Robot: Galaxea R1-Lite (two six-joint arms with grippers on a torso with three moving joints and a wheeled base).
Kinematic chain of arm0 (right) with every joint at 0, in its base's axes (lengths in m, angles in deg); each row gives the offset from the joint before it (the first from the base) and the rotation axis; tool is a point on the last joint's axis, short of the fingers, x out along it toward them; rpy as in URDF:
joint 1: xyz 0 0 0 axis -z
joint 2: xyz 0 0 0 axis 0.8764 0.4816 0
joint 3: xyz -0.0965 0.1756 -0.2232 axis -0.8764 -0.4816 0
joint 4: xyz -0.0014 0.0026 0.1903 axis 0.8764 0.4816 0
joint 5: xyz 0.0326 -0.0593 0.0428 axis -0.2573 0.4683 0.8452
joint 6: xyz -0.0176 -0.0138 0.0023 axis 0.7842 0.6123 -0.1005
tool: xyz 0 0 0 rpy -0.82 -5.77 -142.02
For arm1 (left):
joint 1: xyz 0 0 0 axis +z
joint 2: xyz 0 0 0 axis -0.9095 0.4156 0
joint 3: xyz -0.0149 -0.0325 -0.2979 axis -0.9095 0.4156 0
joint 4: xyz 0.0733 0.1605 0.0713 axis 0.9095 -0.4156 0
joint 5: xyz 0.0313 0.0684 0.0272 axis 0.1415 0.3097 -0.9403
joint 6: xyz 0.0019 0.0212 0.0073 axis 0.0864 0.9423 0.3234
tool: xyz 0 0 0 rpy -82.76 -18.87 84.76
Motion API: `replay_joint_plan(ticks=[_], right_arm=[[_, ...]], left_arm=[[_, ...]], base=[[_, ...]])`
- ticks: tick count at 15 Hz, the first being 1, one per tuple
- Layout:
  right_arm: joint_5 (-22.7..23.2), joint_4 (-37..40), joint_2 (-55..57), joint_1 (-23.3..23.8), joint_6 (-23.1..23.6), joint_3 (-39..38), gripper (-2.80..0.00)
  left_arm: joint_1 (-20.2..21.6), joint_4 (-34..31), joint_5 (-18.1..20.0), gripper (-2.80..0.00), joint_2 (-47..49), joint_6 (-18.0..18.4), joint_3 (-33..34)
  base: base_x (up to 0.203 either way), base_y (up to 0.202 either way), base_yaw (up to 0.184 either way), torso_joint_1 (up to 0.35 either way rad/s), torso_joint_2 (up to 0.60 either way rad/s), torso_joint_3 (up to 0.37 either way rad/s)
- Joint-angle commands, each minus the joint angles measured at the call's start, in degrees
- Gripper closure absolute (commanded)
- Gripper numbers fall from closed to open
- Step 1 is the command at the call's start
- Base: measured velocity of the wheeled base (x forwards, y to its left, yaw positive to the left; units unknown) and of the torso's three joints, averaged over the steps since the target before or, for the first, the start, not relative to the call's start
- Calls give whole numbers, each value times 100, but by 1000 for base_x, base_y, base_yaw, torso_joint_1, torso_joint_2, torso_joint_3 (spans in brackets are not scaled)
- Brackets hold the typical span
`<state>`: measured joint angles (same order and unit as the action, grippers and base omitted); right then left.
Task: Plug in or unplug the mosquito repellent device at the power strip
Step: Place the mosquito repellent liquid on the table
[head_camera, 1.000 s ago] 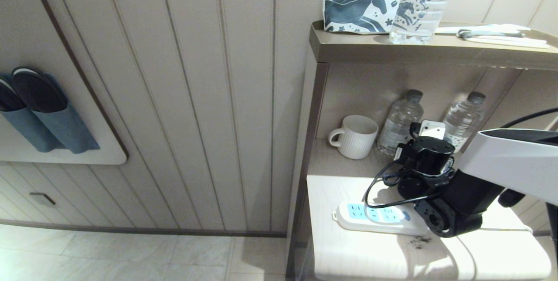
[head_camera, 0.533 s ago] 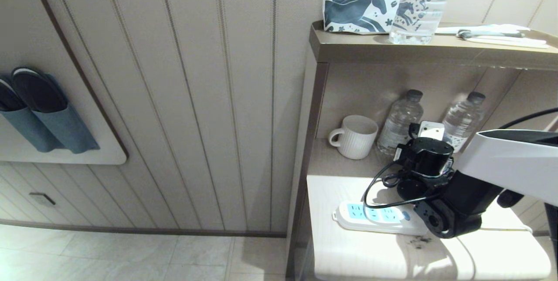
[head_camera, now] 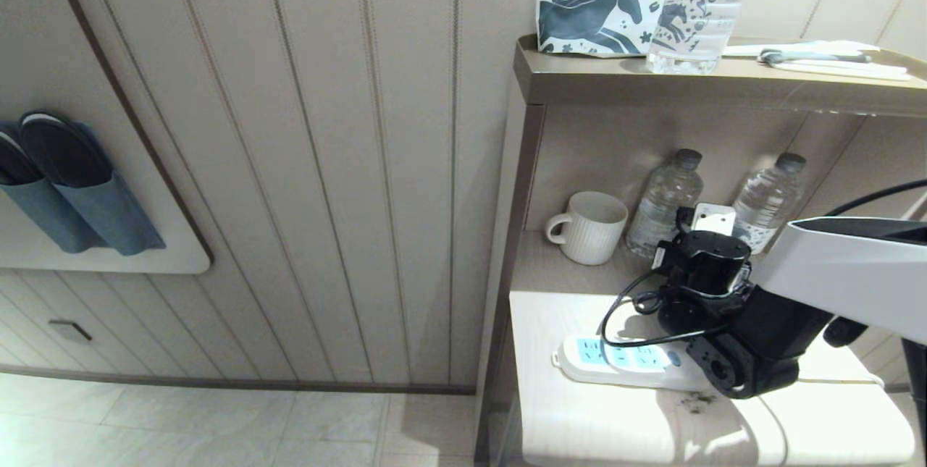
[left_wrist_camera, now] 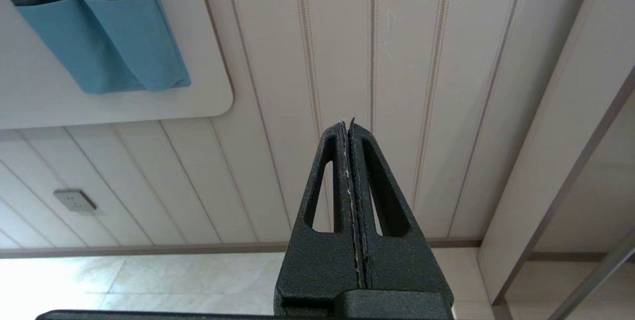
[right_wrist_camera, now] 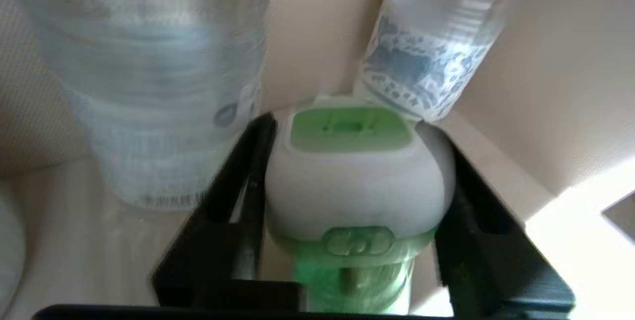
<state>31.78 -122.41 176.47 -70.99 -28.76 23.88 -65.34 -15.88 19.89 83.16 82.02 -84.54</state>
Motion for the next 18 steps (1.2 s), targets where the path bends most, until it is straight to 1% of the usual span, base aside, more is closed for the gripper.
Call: replay_joint_plan(ticks=[1,7,18], right_arm=[[-26,-275,20,-14,5,-6,-280],[-26,-275,-94,11,5,11,-280],[-26,-275,-409,-7,12,-206,-280]], left_arm=[[-1,5,2,0,0,-2,0],[-1,5,2,0,0,7,0],[-1,5,2,0,0,-2,0]], base=[[0,0,0,0,0,0],[0,0,0,0,0,0],[0,0,0,0,0,0]])
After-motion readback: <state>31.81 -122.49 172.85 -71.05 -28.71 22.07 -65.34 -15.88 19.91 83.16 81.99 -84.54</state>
